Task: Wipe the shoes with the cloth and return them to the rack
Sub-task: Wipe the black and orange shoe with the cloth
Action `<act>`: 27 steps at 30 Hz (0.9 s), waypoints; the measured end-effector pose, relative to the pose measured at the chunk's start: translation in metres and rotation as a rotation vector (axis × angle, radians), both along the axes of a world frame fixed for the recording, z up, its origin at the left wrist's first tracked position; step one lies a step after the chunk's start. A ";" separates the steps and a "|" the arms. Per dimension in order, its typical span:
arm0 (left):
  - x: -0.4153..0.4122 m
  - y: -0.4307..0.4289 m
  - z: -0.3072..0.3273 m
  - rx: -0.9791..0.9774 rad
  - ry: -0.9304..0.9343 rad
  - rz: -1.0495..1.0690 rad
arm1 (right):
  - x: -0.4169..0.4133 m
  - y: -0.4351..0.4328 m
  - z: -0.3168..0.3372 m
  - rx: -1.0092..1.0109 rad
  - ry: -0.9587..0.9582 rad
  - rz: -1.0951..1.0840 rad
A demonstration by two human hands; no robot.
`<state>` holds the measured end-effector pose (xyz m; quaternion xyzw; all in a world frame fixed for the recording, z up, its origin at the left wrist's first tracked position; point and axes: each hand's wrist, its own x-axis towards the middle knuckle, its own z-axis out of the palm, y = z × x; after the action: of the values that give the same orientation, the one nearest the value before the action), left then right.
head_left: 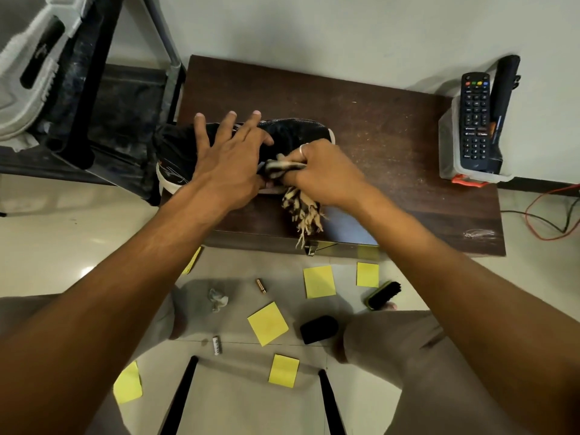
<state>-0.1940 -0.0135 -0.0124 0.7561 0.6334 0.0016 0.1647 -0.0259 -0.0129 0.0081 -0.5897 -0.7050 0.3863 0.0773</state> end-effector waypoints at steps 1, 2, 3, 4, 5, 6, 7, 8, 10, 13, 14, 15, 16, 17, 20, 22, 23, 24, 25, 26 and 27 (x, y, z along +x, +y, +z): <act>0.000 0.001 0.001 -0.013 -0.009 -0.001 | 0.006 0.004 0.006 -0.070 0.046 -0.014; 0.000 0.002 0.001 -0.025 -0.017 -0.005 | 0.011 0.007 0.010 -0.094 0.065 -0.036; -0.002 0.004 0.002 -0.035 -0.024 -0.015 | 0.018 0.011 0.013 -0.071 0.071 -0.065; -0.003 0.005 0.003 -0.043 -0.033 -0.031 | 0.024 0.015 0.015 -0.014 0.079 -0.099; -0.006 0.006 0.004 -0.053 -0.043 -0.049 | 0.032 0.020 0.016 0.062 0.093 -0.131; -0.008 0.007 0.006 -0.065 -0.052 -0.067 | 0.040 0.024 0.018 0.145 0.108 -0.152; -0.010 0.008 0.008 -0.075 -0.051 -0.086 | 0.049 0.028 0.019 0.216 0.118 -0.154; -0.013 0.009 0.010 -0.081 -0.039 -0.106 | 0.058 0.030 0.020 0.256 0.121 -0.137; -0.015 0.010 0.013 -0.066 0.011 -0.140 | 0.070 0.031 0.018 0.283 0.081 -0.032; -0.016 0.010 0.016 -0.025 0.070 -0.153 | 0.072 0.027 0.012 0.309 -0.069 0.200; -0.016 0.010 0.015 -0.029 0.058 -0.151 | 0.070 0.025 0.010 0.307 -0.085 0.247; -0.016 0.009 0.015 -0.049 0.022 -0.146 | 0.068 0.024 0.007 0.309 -0.085 0.289; -0.016 0.009 0.015 -0.082 -0.026 -0.138 | 0.064 0.023 0.005 0.309 -0.083 0.331; -0.016 0.008 0.015 -0.118 -0.068 -0.132 | 0.060 0.022 0.002 0.304 -0.086 0.365; -0.016 0.007 0.013 -0.166 -0.090 -0.145 | 0.049 0.019 -0.004 0.313 -0.117 0.399; -0.015 0.004 0.008 -0.147 -0.053 -0.165 | 0.045 0.018 -0.005 0.323 -0.150 0.387; -0.013 0.002 0.006 -0.128 -0.032 -0.164 | 0.042 0.017 -0.003 0.327 -0.180 0.396; -0.011 0.000 0.004 -0.111 -0.012 -0.155 | 0.039 0.016 -0.002 0.331 -0.223 0.419; -0.009 -0.001 0.003 -0.101 0.003 -0.145 | 0.036 0.014 0.000 0.331 -0.272 0.449; -0.006 -0.002 0.003 -0.097 0.013 -0.140 | 0.033 0.012 0.002 0.316 -0.314 0.475; -0.005 -0.002 0.003 -0.094 0.017 -0.137 | 0.031 0.010 0.004 0.282 -0.344 0.492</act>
<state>-0.1991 -0.0153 -0.0096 0.7889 0.5812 -0.0460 0.1944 0.0048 -0.0030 0.0117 -0.4417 -0.8756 0.1867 -0.0573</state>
